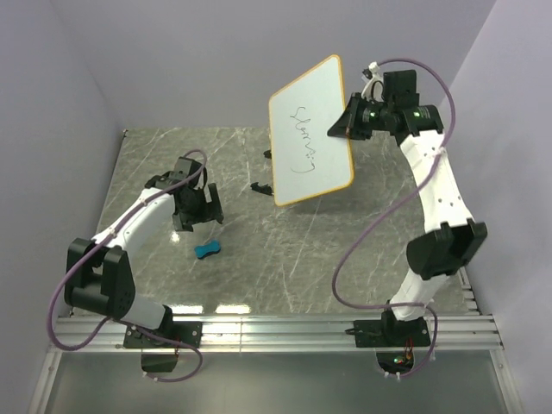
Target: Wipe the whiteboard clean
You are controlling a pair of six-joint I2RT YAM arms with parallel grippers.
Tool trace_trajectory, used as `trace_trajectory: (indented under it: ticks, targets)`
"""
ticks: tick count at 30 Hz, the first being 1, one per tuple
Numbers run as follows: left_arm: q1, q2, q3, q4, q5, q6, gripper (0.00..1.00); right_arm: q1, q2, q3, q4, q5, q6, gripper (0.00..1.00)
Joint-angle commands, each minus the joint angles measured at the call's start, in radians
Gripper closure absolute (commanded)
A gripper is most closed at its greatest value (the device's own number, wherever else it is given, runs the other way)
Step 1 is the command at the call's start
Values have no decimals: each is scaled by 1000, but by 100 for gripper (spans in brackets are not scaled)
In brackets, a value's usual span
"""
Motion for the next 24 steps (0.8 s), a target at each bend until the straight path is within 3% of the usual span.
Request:
trace_trajectory:
  ticks: [1,10,17,24]
  targets:
    - [-20,58,46,-27,-31,40,6,0,72,78,65,-17,113,100]
    - [-144,121,38,-120,-129,22,9,1,138,66,104,-80,163,100]
    - [-169,158,7,-120,-187,10,13,-2,141,-18,183,-118,203,100]
    - [-172,216,34,-108,-223,88,13,0,239,113,78,-146,156,100]
